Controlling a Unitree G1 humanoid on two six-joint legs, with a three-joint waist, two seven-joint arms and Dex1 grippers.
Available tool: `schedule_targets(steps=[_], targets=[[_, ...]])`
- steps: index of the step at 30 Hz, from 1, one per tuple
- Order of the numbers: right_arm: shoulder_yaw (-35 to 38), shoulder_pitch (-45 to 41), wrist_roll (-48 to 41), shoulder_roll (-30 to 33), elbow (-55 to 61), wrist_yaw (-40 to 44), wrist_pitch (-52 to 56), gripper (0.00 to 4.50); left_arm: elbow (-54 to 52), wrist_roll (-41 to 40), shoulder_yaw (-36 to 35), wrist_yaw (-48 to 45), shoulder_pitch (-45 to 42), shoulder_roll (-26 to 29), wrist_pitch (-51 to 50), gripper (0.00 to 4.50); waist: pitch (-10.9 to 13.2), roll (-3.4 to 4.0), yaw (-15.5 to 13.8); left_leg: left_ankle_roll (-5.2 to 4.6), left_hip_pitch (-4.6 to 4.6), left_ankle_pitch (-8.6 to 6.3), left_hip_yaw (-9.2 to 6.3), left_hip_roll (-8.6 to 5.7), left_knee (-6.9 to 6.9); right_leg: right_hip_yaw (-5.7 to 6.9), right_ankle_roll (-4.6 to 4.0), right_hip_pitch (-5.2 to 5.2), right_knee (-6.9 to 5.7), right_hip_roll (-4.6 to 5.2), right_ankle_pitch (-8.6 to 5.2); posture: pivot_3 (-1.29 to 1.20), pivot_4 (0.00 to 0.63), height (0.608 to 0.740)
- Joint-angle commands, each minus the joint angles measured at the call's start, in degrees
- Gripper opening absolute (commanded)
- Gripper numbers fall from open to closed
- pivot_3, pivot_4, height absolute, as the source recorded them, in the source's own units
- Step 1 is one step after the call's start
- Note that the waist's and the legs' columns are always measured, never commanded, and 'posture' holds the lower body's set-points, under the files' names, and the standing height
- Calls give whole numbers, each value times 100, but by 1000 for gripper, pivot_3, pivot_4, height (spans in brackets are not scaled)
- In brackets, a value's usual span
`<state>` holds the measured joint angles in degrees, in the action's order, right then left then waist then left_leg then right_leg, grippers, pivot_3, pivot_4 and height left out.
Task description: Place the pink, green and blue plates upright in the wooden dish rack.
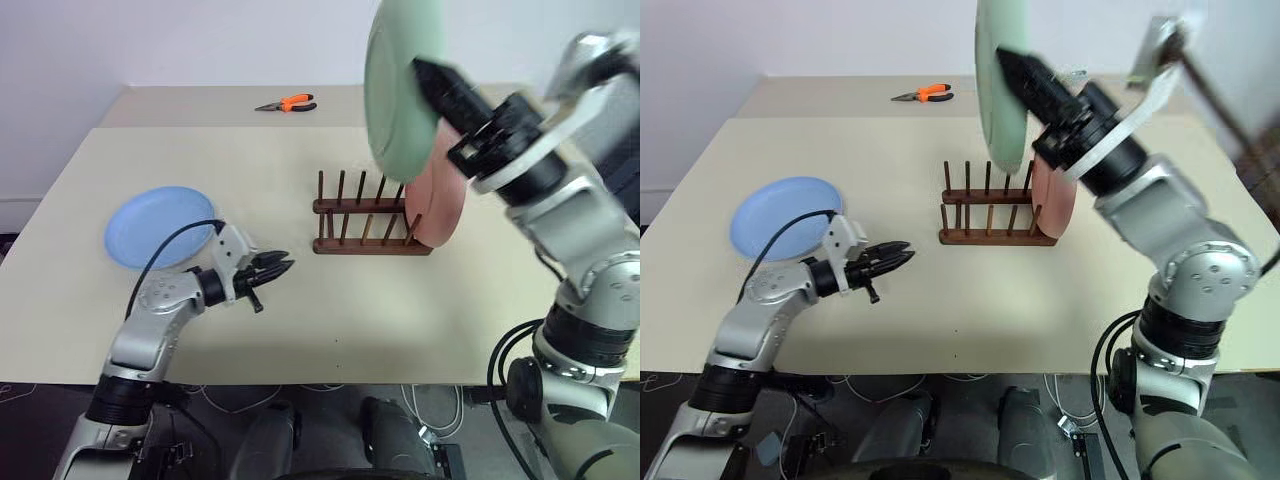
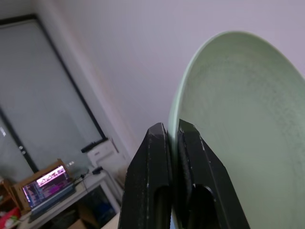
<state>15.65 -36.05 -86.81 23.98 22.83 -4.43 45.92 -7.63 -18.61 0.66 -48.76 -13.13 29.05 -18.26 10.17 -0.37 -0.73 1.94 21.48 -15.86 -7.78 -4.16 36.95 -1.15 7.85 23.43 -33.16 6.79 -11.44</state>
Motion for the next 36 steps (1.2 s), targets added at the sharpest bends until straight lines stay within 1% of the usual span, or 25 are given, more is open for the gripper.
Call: schedule_targets(steps=[1,10,13,14,15,16,17,19,20,21,22,23,25,26,29,32,36], targets=[[-46,-41,18,-33,-39,-69,-146,64,-294,-154,-124,-19,47,25,102,815,2,3,11,0,0,0,1,0,0,-1,0,1,0,0,0,0,150,740],[-209,-83,314,-367,-854,-566,-172,64,-418,-121,-42,110,151,0,71,815,1,3,69,0,-6,0,8,3,-8,-1,-1,7,-6,-8,2,0,150,740],[-212,-172,606,-341,-867,-470,-253,1019,-451,-97,-27,143,180,28,60,815,2,3,79,0,-4,0,8,2,-10,-1,-1,8,-5,-8,2,0,150,740],[-269,-227,957,-219,-791,-318,-335,1522,-452,-118,-35,153,183,40,0,815,2,3,84,0,-4,0,8,2,-10,-1,0,8,-5,-8,2,0,150,740],[-356,-312,1462,14,-675,-71,-476,1993,-434,-188,-83,146,179,70,-109,1068,2,3,89,0,-4,0,9,2,-9,-1,0,8,-5,-8,2,0,150,740],[-467,-394,2037,298,-565,216,-664,2012,-399,-241,-152,176,168,90,-212,1374,3,6,92,0,-4,0,9,1,-9,-1,0,8,-5,-8,2,0,150,740],[-513,-468,2431,503,-505,431,-806,2012,-352,-251,-223,231,148,95,-243,1670,6,8,94,0,-3,0,10,0,-8,-1,0,8,-5,-8,2,0,150,740],[-518,-590,2898,856,-512,851,-1007,2012,-152,-170,-456,550,23,38,-169,2661,5,7,121,0,-2,0,13,-1,-7,0,2,8,-4,-7,1,0,150,740],[-478,-639,3008,992,-531,1071,-1066,2196,4,-81,-611,816,-81,-5,-96,3218,5,7,132,0,-3,0,12,0,-8,1,5,8,-5,-8,-1,0,150,740],[-503,-700,3171,1188,-478,1381,-1130,2420,251,94,-826,1268,-255,-50,11,3637,3,3,136,0,-4,0,11,2,-9,3,20,8,-5,-9,-9,0,150,740],[-587,-747,3330,1361,-379,1701,-1182,2783,517,308,-1014,1759,-446,-76,106,4193,3,2,135,0,-6,0,8,4,-10,7,24,6,-5,-11,-9,0,150,740],[-793,-776,3558,1558,-220,2057,-1221,3217,834,532,-1235,2372,-692,-59,13,4500,4,0,134,0,-6,0,7,4,-10,7,32,5,-5,-11,-5,0,150,740],[-1255,-753,4066,1842,97,2634,-1331,4196,1205,850,-1567,3251,-1022,0,-159,4500,4,-1,166,0,-8,0,5,4,-9,7,43,6,-7,-12,-1,0,150,740],[-1570,-703,4378,1927,261,2893,-1425,4441,1307,934,-1824,3717,-1191,32,-369,4500,2,-4,186,0,-9,0,8,4,-10,6,45,8,-8,-11,-1,0,150,740],[-2134,-522,4891,1820,457,3343,-1607,4441,1563,1042,-2520,4741,-1469,154,-1012,4500,-2,-16,192,1,-10,0,9,5,-14,5,48,11,-7,-11,-2,0,150,740],[-2370,-375,5133,1558,447,3570,-1700,4441,1446,946,-3082,5318,-1437,146,-1716,4500,-3,-29,166,2,-8,0,9,2,-13,4,48,11,-6,-7,0,0,150,740],[-2463,-292,5365,1291,390,3794,-1735,4441,980,451,-4020,5851,-1328,-201,-2741,4500,4,-56,116,10,-4,4,1,-2,-8,4,34,10,-9,-5,9,0,150,740]])
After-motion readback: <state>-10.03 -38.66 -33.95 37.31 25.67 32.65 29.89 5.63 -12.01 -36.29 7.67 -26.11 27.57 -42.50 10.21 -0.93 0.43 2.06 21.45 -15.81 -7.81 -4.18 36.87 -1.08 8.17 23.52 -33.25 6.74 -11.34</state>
